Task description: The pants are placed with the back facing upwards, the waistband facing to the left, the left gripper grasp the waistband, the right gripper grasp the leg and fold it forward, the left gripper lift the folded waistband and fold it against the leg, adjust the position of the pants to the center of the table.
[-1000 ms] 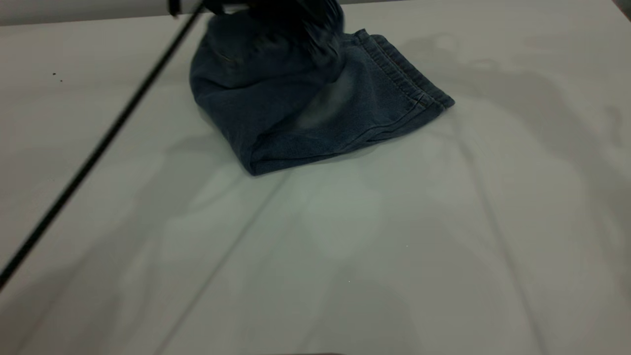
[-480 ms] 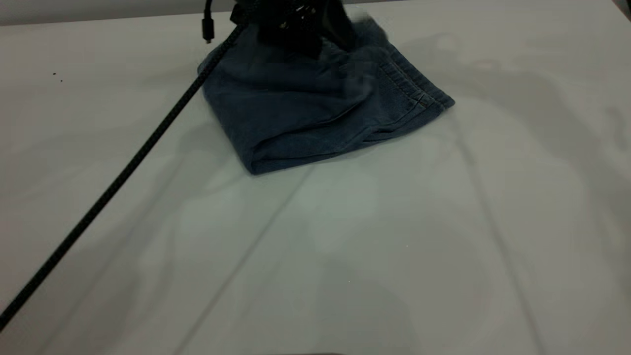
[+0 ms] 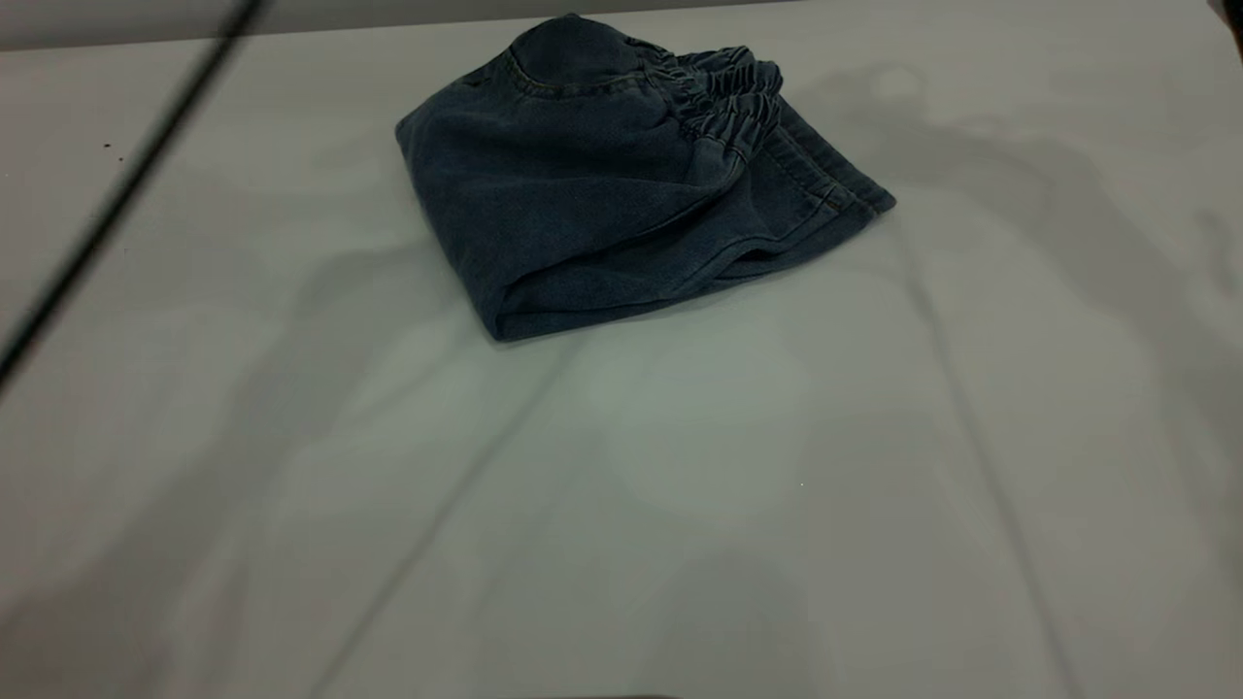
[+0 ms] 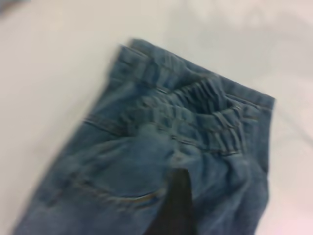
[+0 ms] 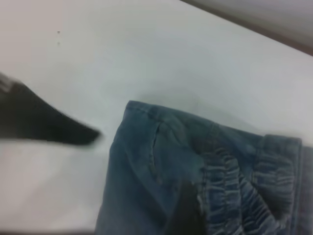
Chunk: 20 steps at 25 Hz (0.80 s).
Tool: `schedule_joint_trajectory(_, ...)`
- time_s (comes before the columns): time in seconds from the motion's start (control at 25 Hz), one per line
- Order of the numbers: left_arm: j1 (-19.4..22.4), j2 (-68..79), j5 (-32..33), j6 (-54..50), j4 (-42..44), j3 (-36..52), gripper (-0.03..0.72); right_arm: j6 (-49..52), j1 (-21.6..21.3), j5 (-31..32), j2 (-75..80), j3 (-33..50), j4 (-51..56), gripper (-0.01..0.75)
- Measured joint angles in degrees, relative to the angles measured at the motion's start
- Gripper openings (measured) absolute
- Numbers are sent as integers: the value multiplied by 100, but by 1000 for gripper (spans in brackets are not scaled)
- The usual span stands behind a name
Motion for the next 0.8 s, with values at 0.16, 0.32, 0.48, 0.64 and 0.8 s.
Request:
schedule_joint_trajectory(0.16, 263, -568, 49, -635, 717, 0, 595, 12, 267, 39, 58, -4, -37, 516)
schedule_joint_trajectory(0.32, 511, -966, 86, -1266, 1188, 0, 590, 463, 827, -39, 423, -30, -771, 516)
schedule_joint_trajectory(0.48, 540, -1194, 149, -1412, 1299, 0, 590, 1392, 1545, -259, 921, -30, -2402, 516)
schedule_joint_trajectory(0.64, 540, -1231, 207, -1467, 1304, 0, 590, 2132, 2115, -624, 1360, -30, -3537, 515)
schedule_joint_trajectory(0.8, 540, -1231, 315, -1516, 1303, 0, 590, 2395, 2310, -876, 1847, -30, -3795, 515)
